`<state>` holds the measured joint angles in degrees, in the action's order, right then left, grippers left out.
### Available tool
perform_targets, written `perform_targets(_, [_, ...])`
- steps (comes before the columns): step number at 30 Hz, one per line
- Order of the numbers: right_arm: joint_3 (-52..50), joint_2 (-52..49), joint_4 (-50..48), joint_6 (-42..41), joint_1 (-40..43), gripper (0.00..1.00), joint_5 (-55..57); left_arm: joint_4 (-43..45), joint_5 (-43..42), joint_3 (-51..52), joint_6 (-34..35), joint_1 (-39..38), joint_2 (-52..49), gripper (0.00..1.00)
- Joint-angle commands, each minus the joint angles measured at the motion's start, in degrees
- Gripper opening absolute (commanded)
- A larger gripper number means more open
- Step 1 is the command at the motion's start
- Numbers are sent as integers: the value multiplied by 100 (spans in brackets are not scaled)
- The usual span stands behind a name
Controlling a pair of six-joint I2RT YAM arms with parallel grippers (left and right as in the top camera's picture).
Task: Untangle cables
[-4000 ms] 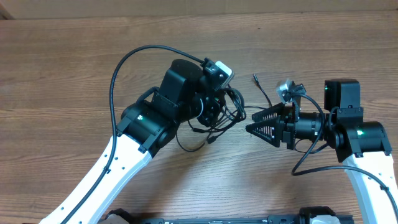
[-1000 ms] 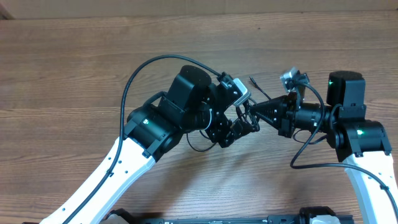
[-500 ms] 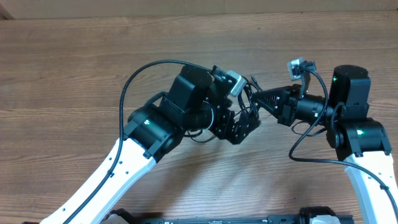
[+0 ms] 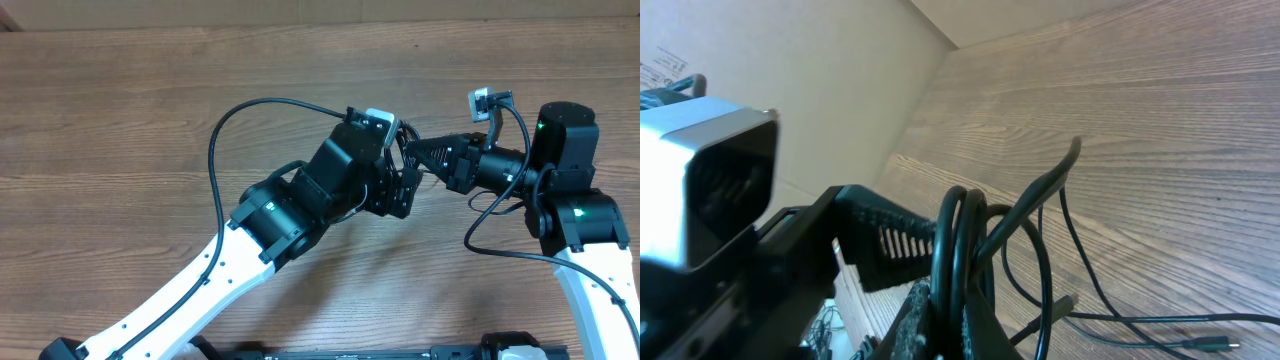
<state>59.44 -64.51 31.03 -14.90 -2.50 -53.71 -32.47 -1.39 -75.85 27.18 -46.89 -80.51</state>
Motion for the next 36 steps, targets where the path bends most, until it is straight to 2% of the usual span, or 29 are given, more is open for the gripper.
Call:
perform_targets(1, [17, 20, -48, -50, -4, 4, -28, -15, 658, -92, 131, -37, -208, 100])
perform_targets(12, [17, 20, 223, 13, 2, 4, 448, -245, 669, -92, 111, 42, -107, 100])
perform_targets(16, [17, 20, 225, 15, 0, 4, 485, -372, 796, -92, -24, 105, 24, 93])
perform_targets(21, [17, 20, 271, 35, 0, 4, 501, -562, 785, -92, -35, 393, 232, 90])
perform_targets(32, [17, 20, 334, 37, 0, 4, 518, -713, 754, -92, -39, 678, 358, 91])
perform_targets(36, [17, 20, 339, 144, 0, 4, 507, -608, 131, -92, -164, 675, 358, 84])
